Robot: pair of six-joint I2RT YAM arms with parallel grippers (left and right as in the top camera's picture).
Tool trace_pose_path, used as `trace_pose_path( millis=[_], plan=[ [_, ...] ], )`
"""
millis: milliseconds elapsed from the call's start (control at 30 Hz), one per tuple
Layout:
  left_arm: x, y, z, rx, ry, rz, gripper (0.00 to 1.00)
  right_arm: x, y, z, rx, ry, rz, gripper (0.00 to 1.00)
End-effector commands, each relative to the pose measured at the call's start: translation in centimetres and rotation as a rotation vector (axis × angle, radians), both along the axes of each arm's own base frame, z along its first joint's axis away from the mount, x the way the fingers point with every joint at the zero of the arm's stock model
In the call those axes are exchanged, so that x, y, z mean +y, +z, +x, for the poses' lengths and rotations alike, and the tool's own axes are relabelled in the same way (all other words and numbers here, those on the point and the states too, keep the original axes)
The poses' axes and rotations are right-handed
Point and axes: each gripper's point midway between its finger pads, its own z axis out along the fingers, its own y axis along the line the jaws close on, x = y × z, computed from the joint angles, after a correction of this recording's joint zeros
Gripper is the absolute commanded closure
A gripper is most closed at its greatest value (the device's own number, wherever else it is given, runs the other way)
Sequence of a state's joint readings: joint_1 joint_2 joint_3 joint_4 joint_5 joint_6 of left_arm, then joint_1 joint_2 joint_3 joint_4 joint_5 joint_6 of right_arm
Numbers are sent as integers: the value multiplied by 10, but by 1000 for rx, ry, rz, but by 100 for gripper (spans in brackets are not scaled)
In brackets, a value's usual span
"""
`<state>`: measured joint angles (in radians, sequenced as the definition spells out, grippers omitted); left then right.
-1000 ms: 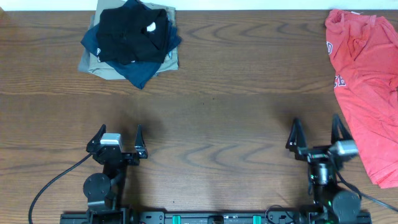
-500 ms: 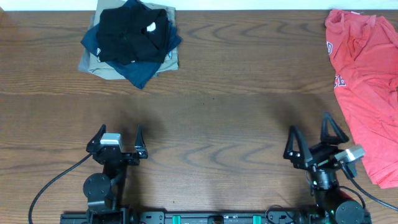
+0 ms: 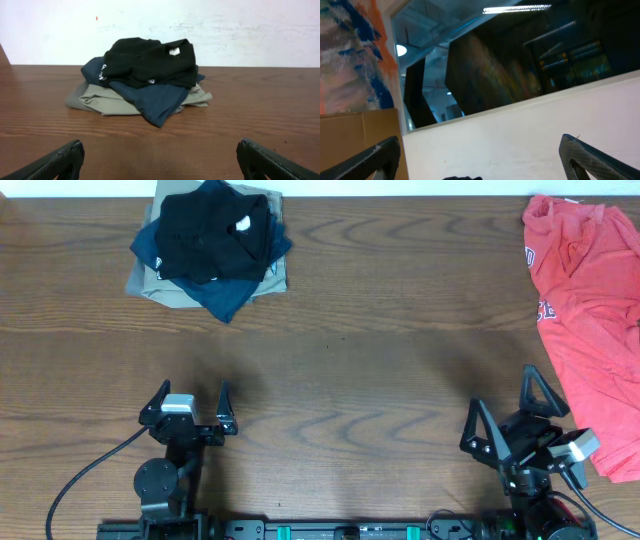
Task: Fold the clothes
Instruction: 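Reach the right gripper to the red t-shirt at the right edge and grasp it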
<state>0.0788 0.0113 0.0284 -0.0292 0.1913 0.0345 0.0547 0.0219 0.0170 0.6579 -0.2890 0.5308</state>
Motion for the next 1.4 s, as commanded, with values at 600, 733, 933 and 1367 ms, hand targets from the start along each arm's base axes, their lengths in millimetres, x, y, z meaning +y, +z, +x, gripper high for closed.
trace_pose_path(
  millis=[600,733,933,1367],
  plan=[
    [2,-17,0,45,4,10,2,-18,73,201,474,-311,-523,1],
    [2,-17,0,45,4,10,2,-44,56,264,688,-320,-557,1],
    [2,-17,0,45,4,10,2,-116,5,330,1014,-362,-537,1],
    [2,-17,0,45,5,10,2,-225,-131,351,1413,-431,-452,1]
  ],
)
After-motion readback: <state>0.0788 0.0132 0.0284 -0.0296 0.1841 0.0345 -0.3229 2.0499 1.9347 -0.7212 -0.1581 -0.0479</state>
